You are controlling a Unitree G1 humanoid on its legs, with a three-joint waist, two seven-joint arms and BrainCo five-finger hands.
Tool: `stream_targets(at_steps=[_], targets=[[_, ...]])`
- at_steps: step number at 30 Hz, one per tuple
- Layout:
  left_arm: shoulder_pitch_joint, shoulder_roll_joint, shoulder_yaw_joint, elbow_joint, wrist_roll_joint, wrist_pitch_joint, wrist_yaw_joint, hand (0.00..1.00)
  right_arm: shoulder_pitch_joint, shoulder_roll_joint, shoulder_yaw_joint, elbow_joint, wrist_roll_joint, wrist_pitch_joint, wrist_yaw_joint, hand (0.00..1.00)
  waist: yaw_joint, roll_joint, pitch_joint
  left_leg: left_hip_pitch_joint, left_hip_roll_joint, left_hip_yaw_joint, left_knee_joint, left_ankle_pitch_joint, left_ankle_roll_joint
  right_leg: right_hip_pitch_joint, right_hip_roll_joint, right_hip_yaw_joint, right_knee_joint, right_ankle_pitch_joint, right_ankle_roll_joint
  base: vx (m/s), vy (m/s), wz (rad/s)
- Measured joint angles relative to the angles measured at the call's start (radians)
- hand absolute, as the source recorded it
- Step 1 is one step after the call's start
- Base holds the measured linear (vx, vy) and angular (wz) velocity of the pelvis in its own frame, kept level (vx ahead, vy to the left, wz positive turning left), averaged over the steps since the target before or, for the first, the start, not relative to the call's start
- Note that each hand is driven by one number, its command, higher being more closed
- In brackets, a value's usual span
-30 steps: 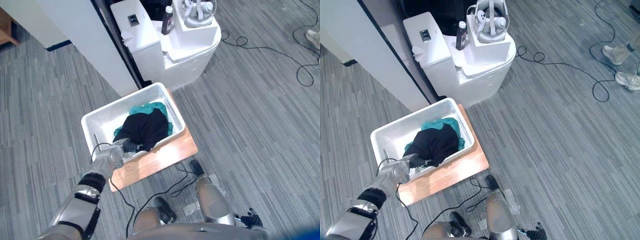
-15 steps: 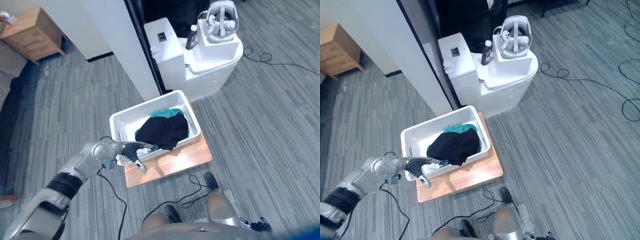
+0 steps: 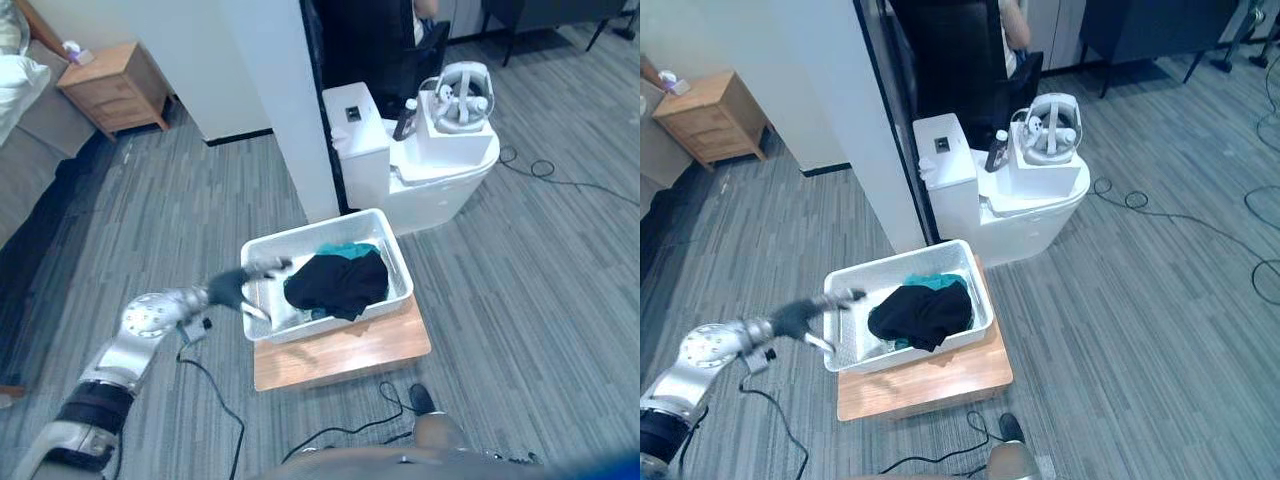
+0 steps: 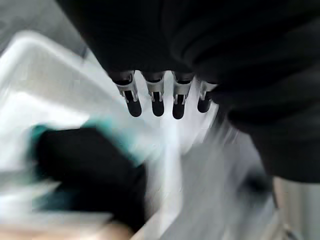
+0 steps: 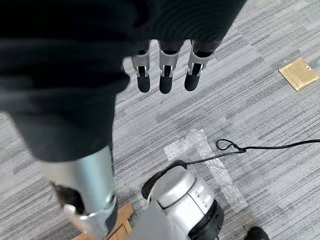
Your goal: Tidy the bed and pick cloth on bed and put in laundry
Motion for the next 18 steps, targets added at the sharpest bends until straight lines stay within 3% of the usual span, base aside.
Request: stream_targets(at_steps=[3,5,6,10,15,18], targets=[[0.092,-0.149,0.029,0.132,-0.001,0.015,0.037,0.0,0.012,0.01,-0.028,0.016,-0.003,0.0,0.012,0.0,0.012,-0.017,-0.024,0.006,0.001,-0.01,-0.008,0.0,0.0,0.009,0.001,-0.011,-0.002,-0.004,-0.005,0.04,-0.024,0.08],[0.176,-0.254,0.064,0.279,0.006,0.025,0.083,0.0,0.013,0.035,-0.045,0.014,-0.008,-0.001,0.028,0.0,0.023,-0.042,-0.034,0.018,0.002,-0.008,-0.01,0.0,-0.001,0.017,0.003,-0.014,-0.002,-0.005,-0.007,0.02,-0.029,0.02],[0.209,-0.313,0.099,0.366,0.011,0.053,0.113,0.0,0.018,0.053,-0.061,0.013,-0.019,-0.002,0.037,0.0,0.039,-0.059,-0.038,0.027,0.003,-0.007,-0.01,-0.001,-0.001,0.027,0.003,-0.014,-0.002,-0.007,-0.008,0.0,0.0,0.0],[0.288,-0.416,0.239,0.545,0.139,0.035,0.188,0.0,0.03,0.088,-0.106,0.012,-0.056,-0.014,0.052,0.0,0.059,-0.08,-0.063,0.058,0.005,-0.004,-0.01,-0.005,-0.007,0.057,0.003,-0.019,0.011,-0.023,-0.009,-0.05,-0.034,0.0],[0.314,-0.469,0.373,0.651,0.24,0.035,0.286,0.0,0.041,0.088,-0.177,0.012,-0.086,-0.023,0.058,0.0,0.063,-0.068,-0.086,0.074,0.01,0.002,-0.012,-0.016,-0.009,0.065,0.0,-0.017,0.013,-0.028,-0.009,-0.08,-0.047,-0.05],[0.325,-0.501,0.419,0.664,0.301,0.082,0.336,0.0,0.058,0.085,-0.182,0.017,-0.091,-0.021,0.057,0.0,0.062,-0.053,-0.108,0.081,0.009,0.001,-0.027,-0.011,-0.014,0.068,0.003,-0.017,0.009,-0.028,-0.009,-0.02,-0.045,0.0]])
